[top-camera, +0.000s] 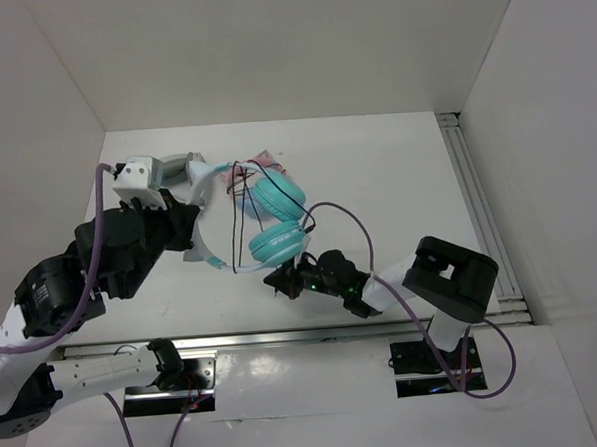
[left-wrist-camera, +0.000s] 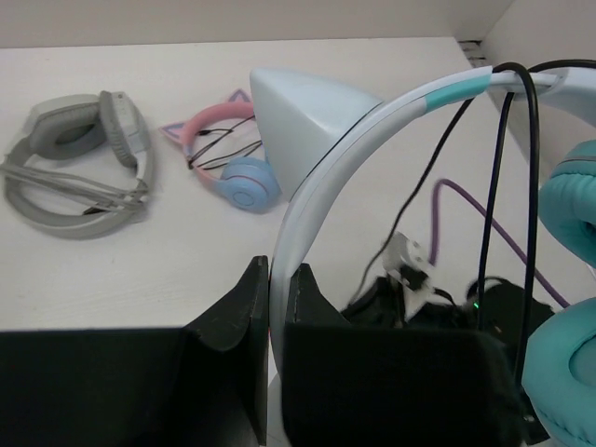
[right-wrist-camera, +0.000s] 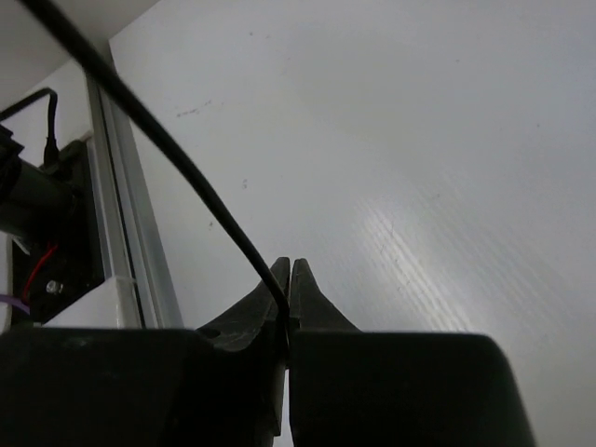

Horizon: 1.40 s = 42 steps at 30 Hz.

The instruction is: Wrap the headphones

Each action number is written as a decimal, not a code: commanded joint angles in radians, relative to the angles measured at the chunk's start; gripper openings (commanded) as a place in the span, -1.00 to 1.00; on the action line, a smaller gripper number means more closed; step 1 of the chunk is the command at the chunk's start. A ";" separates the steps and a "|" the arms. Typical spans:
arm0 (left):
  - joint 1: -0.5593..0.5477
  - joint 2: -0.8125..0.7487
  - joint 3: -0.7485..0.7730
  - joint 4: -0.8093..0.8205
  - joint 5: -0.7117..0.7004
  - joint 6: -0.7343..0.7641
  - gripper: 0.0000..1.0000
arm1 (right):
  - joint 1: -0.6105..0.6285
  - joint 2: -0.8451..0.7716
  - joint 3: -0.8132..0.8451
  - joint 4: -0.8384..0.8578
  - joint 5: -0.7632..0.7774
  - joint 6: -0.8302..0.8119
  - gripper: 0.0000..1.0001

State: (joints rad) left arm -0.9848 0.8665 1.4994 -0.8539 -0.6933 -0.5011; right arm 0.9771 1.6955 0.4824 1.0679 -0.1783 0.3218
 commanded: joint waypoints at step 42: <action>-0.078 0.082 -0.501 0.115 0.290 0.219 -1.00 | 0.942 -0.409 0.642 -1.586 1.574 -0.113 -1.00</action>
State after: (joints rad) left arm -1.0496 1.0019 0.9936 -0.7986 -0.4969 -0.3523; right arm 1.9091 1.2823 1.0679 -0.4568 1.2591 0.1917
